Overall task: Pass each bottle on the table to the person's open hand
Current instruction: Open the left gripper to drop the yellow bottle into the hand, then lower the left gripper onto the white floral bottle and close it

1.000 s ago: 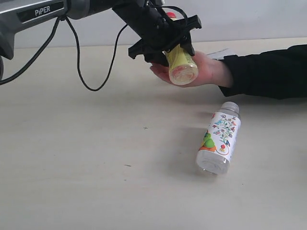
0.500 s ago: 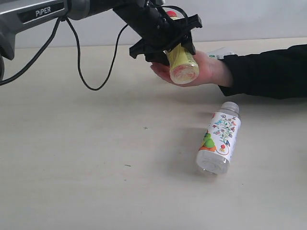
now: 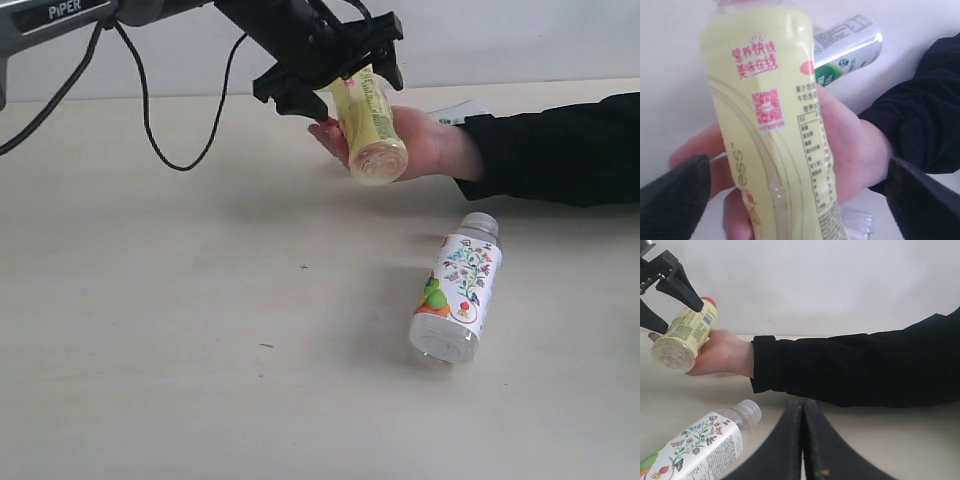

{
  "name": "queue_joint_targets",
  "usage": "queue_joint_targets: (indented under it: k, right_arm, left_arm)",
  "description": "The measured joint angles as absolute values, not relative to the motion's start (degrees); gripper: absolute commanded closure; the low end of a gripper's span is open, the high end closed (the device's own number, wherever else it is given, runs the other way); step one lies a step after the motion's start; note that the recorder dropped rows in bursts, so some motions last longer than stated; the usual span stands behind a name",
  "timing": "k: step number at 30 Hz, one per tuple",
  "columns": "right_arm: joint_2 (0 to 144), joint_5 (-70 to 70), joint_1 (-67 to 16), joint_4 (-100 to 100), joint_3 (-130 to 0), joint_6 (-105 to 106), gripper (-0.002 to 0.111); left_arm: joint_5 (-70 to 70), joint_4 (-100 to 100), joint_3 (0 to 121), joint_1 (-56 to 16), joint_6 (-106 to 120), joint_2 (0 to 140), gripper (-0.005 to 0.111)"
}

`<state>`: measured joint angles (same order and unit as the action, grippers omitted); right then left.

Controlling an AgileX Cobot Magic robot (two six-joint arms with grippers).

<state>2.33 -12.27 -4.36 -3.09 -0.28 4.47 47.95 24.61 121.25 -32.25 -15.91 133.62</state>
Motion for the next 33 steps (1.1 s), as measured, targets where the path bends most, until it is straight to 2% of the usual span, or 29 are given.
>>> queue_joint_targets:
  k: [5, 17, 20, 25, 33]
  right_arm:
    - [2.3, -12.3, -4.4, -3.1, -0.3, 4.5, 0.108]
    - [2.3, -12.3, -4.4, -3.1, -0.3, 4.5, 0.108]
    - [2.3, -12.3, -4.4, -3.1, -0.3, 4.5, 0.108]
    - [2.3, -12.3, -4.4, -3.1, -0.3, 4.5, 0.108]
    - [2.3, -12.3, -4.4, -3.1, -0.3, 4.5, 0.108]
  left_arm:
    - [51.1, 22.6, 121.2, -31.6, -12.7, 130.2, 0.017]
    - [69.2, 21.2, 121.2, -32.1, 1.3, 128.5, 0.017]
    - [69.7, 18.0, 121.2, -35.2, 2.4, 128.5, 0.017]
    - [69.7, 10.5, 121.2, -44.6, 1.8, 128.5, 0.017]
    - [69.9, 9.2, 121.2, -51.3, -1.8, 128.5, 0.017]
